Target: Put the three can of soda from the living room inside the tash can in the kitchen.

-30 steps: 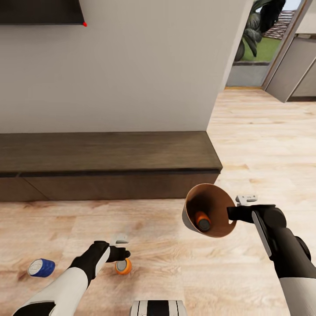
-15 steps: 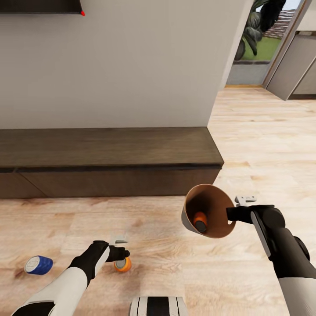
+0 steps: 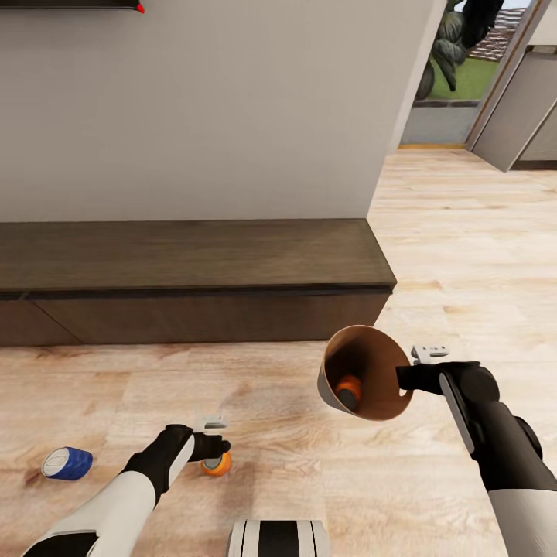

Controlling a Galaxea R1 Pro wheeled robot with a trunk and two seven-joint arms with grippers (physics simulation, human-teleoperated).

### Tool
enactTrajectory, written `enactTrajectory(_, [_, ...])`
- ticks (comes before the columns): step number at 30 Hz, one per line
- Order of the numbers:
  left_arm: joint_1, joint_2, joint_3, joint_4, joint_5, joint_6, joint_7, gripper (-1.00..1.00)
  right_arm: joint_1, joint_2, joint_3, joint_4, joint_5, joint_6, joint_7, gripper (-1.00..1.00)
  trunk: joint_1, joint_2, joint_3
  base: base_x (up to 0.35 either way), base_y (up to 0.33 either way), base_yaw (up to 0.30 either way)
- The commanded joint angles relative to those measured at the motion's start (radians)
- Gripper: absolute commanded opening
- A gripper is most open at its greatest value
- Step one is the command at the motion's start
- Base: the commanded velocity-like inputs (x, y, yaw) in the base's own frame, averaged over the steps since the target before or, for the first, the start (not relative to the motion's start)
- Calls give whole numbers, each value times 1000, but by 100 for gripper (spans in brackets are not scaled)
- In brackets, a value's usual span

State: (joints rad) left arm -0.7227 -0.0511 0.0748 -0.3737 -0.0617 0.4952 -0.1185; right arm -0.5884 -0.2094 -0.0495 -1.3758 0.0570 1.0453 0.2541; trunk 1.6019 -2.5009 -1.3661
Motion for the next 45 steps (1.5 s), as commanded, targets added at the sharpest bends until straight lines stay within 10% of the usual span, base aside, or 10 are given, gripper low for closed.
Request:
enactTrajectory(1, [0, 0, 0, 0, 0, -3, 0, 100, 0, 0, 0, 0, -24, 2, 5, -100, 0, 0, 0, 0, 0, 0])
enactTrajectory(25, [0, -3, 0, 1, -2, -6, 0, 100, 1, 2, 1, 5, -22, 2, 5, -100, 6, -3, -54, 0, 0, 0])
enactTrajectory(26, [0, -3, 0, 1, -1, -7, 0, -100, 1, 2, 2, 5, -22, 2, 5, -100, 6, -3, -54, 0, 0, 0])
enactTrajectory(45, [1, -5, -2, 0, -2, -6, 0, -100, 4, 4, 6, 6, -20, 2, 4, -100, 3, -2, -27, 0, 0, 0])
